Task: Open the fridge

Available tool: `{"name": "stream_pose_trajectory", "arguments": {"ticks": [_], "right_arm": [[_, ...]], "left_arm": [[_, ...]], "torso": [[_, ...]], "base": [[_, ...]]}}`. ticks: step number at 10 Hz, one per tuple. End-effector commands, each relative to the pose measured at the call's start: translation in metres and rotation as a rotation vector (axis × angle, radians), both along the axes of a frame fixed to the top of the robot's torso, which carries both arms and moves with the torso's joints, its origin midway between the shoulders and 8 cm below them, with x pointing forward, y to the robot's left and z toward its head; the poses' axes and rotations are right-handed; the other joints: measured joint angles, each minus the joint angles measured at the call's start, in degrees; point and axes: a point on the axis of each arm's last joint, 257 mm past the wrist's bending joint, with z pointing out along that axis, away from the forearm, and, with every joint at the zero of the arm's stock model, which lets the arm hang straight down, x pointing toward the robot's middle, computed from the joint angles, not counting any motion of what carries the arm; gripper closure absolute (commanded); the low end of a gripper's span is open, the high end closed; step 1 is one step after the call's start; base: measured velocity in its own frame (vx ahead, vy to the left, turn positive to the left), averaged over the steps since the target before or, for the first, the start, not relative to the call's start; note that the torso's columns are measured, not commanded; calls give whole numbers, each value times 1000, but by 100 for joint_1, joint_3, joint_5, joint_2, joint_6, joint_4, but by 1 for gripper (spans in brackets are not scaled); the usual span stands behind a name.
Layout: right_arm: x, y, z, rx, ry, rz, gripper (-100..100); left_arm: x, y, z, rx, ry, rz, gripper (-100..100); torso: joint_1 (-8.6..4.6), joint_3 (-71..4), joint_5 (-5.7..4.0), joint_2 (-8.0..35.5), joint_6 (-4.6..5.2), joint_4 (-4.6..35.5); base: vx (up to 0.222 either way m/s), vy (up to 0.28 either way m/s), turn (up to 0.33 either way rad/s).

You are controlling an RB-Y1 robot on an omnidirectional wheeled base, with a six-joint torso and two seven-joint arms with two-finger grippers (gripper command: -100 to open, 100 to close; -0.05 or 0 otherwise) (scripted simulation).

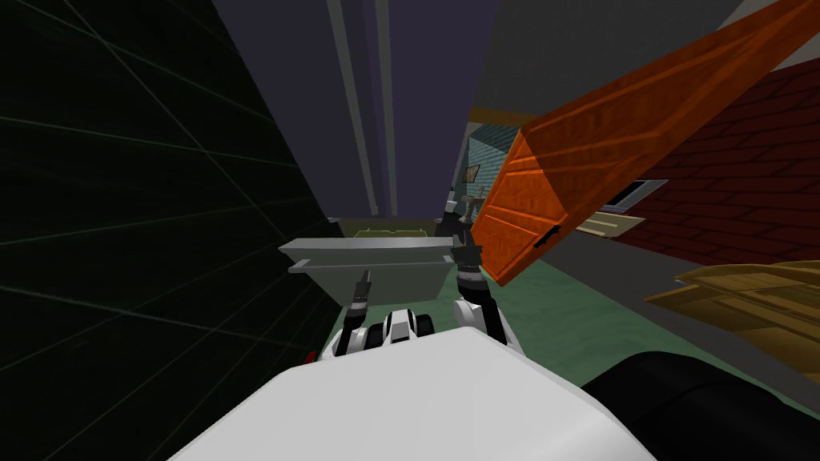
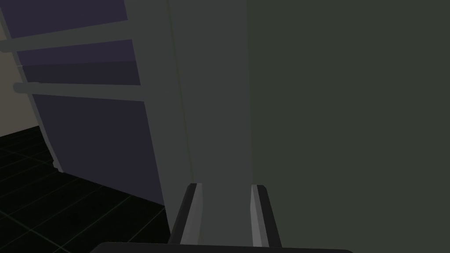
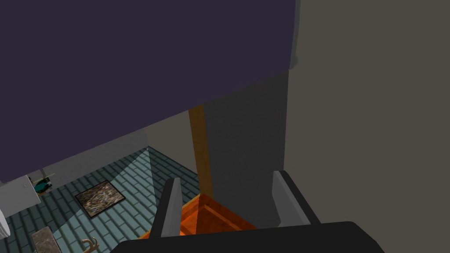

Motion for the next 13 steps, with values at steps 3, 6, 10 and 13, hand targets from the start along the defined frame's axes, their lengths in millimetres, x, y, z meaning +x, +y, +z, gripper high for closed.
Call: {"name": "stream_pose_trajectory", "arguments": {"ticks": [3,6,10,13], "right_arm": [[0,0,0,0,0,0,0],[0,0,0,0,0,0,0],[0,0,0,0,0,0,0],[0,0,0,0,0,0,0]], "left_arm": [[43,-9,26,0,-1,-12,-100],[67,-15,43,0,0,-20,-100],[82,-20,56,0,0,-25,-100],[81,-20,44,1,28,-24,0]], "torso": [[-12,-31,6,-56,11,-29],[-7,-11,8,-24,10,-23],[-14,5,-3,6,5,7],[-12,-3,1,-8,7,-5]], "base": [[-72,7,26],[-67,0,22],[-59,8,8],[0,0,0]]}}
